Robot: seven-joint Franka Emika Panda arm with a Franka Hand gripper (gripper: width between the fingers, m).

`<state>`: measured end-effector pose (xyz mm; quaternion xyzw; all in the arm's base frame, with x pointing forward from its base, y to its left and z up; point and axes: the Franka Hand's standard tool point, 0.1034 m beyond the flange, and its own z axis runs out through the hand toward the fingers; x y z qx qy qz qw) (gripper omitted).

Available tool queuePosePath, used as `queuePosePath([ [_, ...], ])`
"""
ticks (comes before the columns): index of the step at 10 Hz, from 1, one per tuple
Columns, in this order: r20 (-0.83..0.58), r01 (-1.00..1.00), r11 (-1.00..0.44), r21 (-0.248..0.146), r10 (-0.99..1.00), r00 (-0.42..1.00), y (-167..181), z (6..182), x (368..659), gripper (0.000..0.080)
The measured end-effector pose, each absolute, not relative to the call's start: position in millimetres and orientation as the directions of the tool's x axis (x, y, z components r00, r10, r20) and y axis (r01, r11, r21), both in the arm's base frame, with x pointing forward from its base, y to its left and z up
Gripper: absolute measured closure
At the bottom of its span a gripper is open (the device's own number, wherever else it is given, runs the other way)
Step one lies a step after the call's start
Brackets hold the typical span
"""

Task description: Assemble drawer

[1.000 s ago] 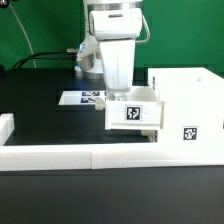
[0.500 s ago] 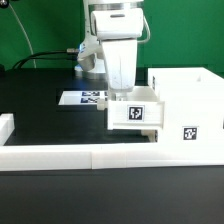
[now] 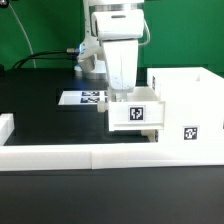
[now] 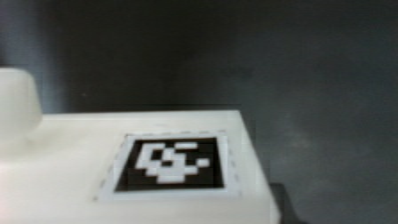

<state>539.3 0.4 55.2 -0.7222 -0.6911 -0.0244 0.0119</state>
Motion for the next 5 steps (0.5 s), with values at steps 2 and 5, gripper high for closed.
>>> queuePosePath([
  [2, 0.052, 0.999, -0.044, 0.016, 0.998, 0.043, 0.4, 55.1, 539.3, 0.0757],
  [5, 0.051, 0.999, -0.038, 0.024, 0.998, 0.037, 1.3, 55.5, 537.0, 0.0757],
])
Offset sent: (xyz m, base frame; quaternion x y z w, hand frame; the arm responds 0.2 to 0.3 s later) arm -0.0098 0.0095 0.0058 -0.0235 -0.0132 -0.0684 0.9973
